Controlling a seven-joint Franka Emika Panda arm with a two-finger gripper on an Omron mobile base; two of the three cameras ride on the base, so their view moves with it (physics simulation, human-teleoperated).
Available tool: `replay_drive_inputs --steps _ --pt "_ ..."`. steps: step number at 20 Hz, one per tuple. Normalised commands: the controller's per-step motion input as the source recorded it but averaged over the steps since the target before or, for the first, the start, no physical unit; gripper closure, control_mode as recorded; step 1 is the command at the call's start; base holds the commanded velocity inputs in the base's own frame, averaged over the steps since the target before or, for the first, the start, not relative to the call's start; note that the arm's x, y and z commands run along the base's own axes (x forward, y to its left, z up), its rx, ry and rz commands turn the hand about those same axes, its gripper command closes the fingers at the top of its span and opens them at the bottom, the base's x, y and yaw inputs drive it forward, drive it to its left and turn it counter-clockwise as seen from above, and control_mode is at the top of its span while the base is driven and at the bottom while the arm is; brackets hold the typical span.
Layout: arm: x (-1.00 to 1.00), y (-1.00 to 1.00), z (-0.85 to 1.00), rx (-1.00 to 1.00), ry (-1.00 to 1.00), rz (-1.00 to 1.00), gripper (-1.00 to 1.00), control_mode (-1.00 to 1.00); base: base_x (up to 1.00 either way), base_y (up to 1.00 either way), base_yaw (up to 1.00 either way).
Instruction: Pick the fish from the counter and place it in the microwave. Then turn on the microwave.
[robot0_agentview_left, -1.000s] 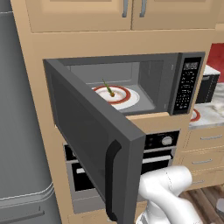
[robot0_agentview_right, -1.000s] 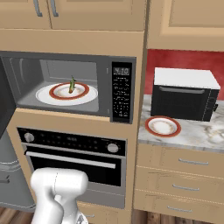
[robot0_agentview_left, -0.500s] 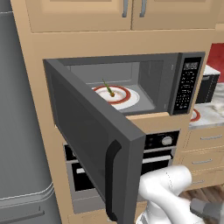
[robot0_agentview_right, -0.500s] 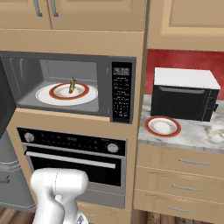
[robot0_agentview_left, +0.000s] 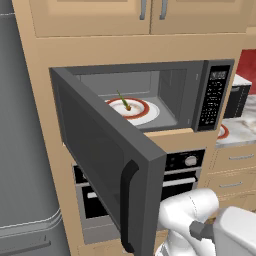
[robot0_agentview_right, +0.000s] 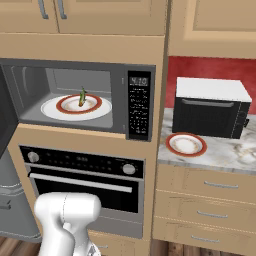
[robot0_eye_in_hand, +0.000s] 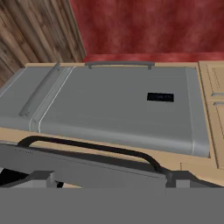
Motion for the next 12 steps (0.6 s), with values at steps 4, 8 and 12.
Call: replay_drive_inputs --steps 4,8,12 --pt "0.26 0.28 -0.31 0.06 0.05 0.00 -1.00 -1.00 0.00 0.00 0.00" --pt "0.26 0.26 -0.32 0.04 0.03 0.00 -1.00 -1.00 0.00 0.00 0.00" --pt "0.27 0.25 -0.33 0.00 0.01 0.00 -1.00 -1.00 0.00 0.00 0.00"
